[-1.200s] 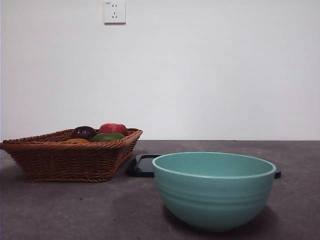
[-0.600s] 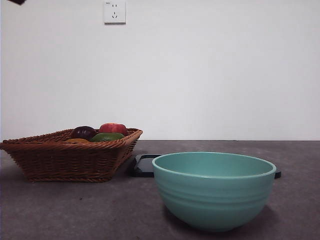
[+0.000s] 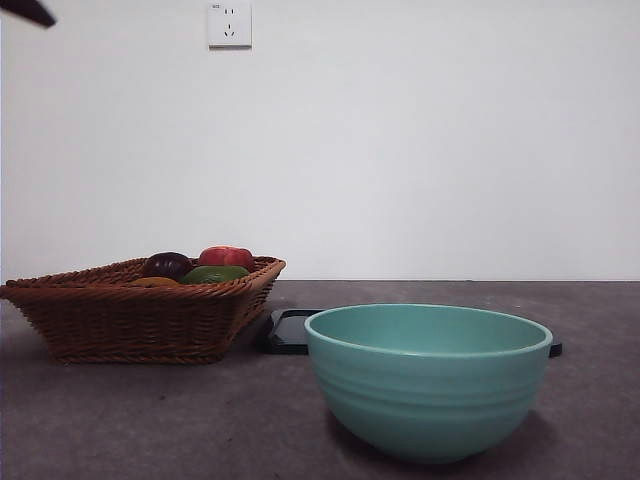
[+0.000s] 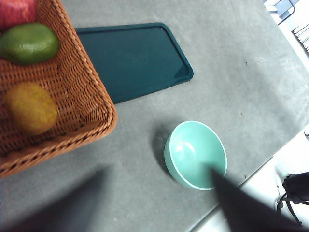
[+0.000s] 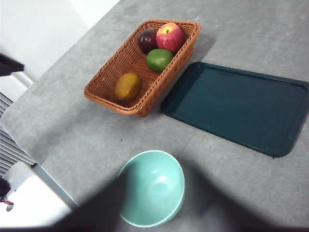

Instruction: Pick up the wifruite, put it on the bowl, pick up the plate, put it on desk

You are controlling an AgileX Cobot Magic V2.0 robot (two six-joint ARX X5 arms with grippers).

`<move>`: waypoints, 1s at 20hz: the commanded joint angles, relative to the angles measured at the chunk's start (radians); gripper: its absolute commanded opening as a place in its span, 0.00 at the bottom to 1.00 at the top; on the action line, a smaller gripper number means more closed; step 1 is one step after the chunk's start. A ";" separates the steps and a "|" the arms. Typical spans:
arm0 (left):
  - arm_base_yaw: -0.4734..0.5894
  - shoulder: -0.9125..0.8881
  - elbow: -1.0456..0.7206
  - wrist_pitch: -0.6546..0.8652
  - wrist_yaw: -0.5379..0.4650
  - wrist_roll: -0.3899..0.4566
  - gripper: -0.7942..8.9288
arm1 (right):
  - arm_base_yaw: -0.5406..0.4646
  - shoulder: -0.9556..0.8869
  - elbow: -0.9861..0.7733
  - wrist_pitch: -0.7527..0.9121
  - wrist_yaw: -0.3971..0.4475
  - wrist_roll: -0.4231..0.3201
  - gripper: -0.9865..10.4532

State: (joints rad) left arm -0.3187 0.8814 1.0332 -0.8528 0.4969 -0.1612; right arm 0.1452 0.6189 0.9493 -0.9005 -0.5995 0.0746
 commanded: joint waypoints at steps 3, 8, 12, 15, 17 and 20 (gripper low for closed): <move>-0.003 0.006 0.025 0.050 0.005 0.019 0.76 | 0.004 0.006 0.019 0.010 -0.003 -0.008 0.60; -0.003 0.008 0.028 0.059 0.005 0.011 0.75 | 0.004 0.005 0.019 0.005 -0.004 -0.006 0.60; -0.003 0.066 0.081 -0.032 -0.059 0.033 0.75 | 0.003 -0.006 0.021 0.002 -0.003 0.001 0.60; -0.003 0.165 0.168 -0.126 -0.159 0.053 0.75 | 0.003 -0.014 0.021 0.000 -0.003 0.004 0.60; -0.003 0.251 0.233 -0.166 -0.220 0.053 0.75 | 0.003 -0.022 0.021 -0.003 -0.003 0.004 0.60; -0.013 0.392 0.324 -0.204 -0.269 0.052 0.75 | 0.003 -0.032 0.021 -0.021 -0.003 0.004 0.60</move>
State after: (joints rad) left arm -0.3256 1.2587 1.3392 -1.0588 0.2295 -0.1200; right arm 0.1452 0.5854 0.9493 -0.9260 -0.6006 0.0757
